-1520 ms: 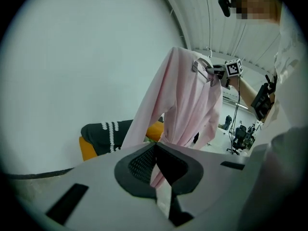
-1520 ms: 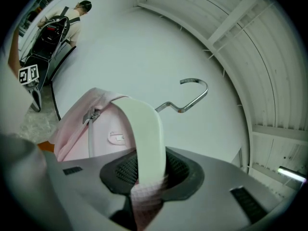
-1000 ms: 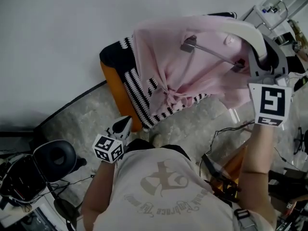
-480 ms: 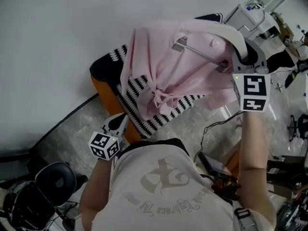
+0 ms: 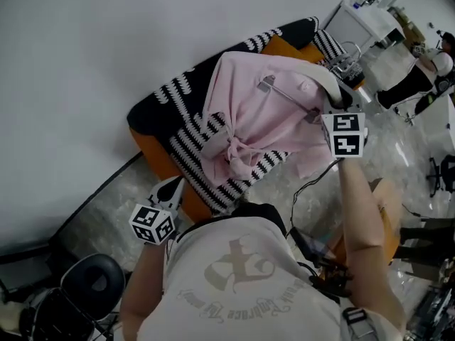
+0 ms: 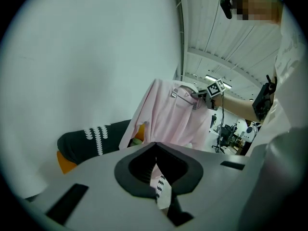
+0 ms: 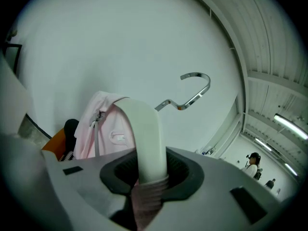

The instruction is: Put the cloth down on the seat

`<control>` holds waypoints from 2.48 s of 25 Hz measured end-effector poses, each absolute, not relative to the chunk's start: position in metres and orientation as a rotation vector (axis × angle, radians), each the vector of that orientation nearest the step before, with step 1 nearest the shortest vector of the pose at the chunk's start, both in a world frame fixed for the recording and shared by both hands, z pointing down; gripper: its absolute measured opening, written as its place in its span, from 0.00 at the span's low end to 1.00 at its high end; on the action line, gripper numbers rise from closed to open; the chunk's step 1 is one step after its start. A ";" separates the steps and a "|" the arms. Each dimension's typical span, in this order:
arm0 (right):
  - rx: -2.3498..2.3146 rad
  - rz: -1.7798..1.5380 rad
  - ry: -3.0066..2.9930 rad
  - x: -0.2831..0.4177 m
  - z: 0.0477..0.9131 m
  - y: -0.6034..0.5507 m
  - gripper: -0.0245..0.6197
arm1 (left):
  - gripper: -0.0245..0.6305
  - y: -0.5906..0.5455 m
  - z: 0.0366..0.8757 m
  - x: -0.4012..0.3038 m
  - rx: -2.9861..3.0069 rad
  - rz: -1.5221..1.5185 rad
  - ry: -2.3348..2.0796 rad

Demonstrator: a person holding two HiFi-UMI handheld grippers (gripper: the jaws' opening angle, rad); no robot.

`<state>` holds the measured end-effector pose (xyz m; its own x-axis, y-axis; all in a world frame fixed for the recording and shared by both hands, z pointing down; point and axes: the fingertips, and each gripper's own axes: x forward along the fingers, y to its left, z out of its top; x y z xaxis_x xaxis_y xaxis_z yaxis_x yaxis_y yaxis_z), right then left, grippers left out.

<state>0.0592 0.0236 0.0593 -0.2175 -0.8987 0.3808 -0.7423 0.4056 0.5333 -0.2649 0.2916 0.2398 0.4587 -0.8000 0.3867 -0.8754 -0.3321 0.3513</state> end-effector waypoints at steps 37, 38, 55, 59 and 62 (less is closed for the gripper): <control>0.901 0.282 -1.965 0.032 0.411 -0.007 0.20 | 0.05 0.200 0.262 -0.202 2.024 0.386 -1.346; 0.885 0.291 -1.961 0.026 0.420 0.000 0.20 | 0.05 0.202 0.262 -0.204 2.022 0.388 -1.347; 0.763 0.487 -1.888 0.021 0.547 0.011 0.20 | 0.05 0.189 0.291 -0.198 1.922 0.452 -1.339; 0.746 0.514 -1.871 0.020 0.570 0.007 0.20 | 0.05 0.182 0.299 -0.193 1.915 0.468 -1.321; 0.744 0.524 -1.858 0.018 0.585 -0.001 0.20 | 0.05 0.174 0.304 -0.190 1.907 0.476 -1.308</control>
